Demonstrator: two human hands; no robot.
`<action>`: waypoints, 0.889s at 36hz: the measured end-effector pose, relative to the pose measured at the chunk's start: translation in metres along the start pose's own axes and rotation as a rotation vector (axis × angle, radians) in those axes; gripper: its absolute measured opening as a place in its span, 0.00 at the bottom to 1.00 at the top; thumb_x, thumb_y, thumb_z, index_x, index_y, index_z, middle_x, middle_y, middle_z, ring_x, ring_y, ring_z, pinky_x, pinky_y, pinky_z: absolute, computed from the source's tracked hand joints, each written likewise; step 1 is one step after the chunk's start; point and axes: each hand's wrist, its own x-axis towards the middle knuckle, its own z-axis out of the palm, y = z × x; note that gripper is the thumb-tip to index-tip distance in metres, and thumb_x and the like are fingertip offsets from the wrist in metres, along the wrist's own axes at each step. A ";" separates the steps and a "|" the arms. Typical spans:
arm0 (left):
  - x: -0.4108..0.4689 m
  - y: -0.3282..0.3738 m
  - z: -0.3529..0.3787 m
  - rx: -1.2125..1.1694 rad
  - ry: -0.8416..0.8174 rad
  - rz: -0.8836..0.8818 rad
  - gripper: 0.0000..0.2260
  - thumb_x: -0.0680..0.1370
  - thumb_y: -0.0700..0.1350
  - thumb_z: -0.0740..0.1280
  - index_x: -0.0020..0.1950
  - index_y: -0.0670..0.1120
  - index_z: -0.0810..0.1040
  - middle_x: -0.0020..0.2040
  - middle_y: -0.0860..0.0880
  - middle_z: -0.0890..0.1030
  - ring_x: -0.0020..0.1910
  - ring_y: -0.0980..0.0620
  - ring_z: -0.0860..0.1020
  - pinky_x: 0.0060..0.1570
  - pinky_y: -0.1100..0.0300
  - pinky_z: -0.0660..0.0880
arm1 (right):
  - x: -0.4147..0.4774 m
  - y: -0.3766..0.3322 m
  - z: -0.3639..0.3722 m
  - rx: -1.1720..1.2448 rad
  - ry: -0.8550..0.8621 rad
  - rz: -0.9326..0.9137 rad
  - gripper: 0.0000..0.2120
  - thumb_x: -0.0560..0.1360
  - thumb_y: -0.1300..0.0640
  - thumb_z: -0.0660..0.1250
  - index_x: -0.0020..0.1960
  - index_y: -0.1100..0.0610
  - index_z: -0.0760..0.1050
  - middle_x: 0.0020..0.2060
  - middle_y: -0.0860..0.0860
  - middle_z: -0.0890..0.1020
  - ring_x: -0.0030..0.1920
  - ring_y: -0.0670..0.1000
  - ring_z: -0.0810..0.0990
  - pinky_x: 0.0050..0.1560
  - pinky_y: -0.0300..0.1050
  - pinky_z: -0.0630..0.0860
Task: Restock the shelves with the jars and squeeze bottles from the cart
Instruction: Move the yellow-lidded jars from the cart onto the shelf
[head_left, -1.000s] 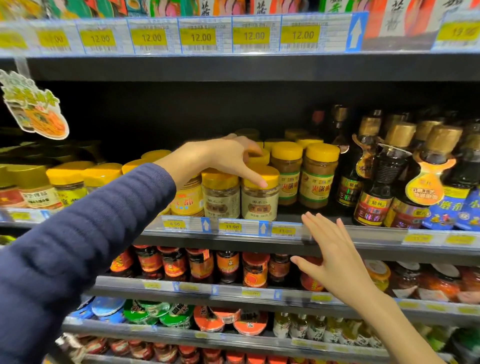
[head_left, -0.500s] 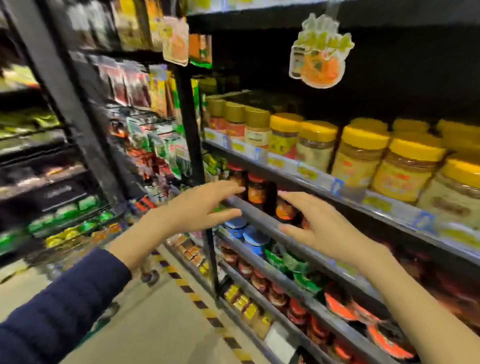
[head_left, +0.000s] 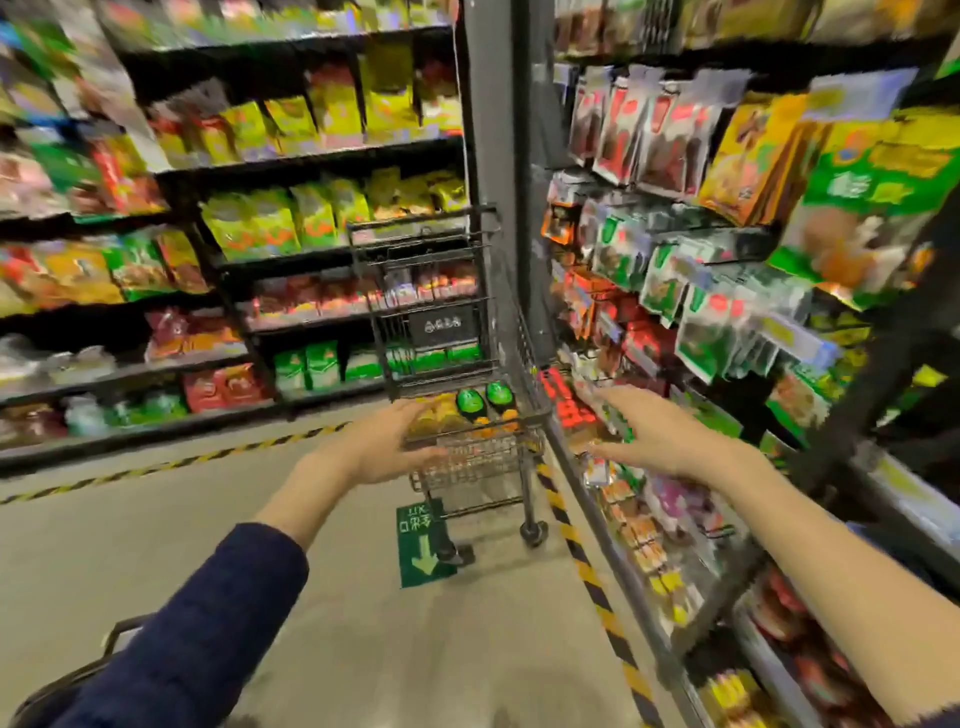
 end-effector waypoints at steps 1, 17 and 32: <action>0.007 -0.013 0.000 -0.006 0.005 -0.021 0.34 0.75 0.61 0.62 0.75 0.46 0.58 0.74 0.47 0.64 0.71 0.49 0.65 0.66 0.59 0.63 | 0.018 -0.005 0.002 -0.007 -0.015 -0.019 0.37 0.74 0.44 0.65 0.76 0.54 0.52 0.75 0.52 0.59 0.74 0.52 0.58 0.73 0.47 0.57; 0.214 -0.135 0.043 -0.149 -0.028 -0.299 0.36 0.76 0.56 0.65 0.77 0.43 0.53 0.76 0.43 0.59 0.75 0.46 0.57 0.73 0.53 0.57 | 0.319 0.002 0.041 -0.029 -0.200 -0.249 0.35 0.72 0.49 0.69 0.73 0.56 0.58 0.71 0.56 0.66 0.71 0.55 0.64 0.69 0.49 0.64; 0.375 -0.194 0.098 -0.430 -0.232 -0.434 0.34 0.76 0.53 0.67 0.75 0.40 0.57 0.74 0.40 0.63 0.72 0.45 0.63 0.69 0.57 0.60 | 0.520 0.032 0.126 0.083 -0.475 -0.164 0.40 0.72 0.48 0.69 0.75 0.62 0.53 0.73 0.59 0.61 0.73 0.57 0.61 0.72 0.49 0.61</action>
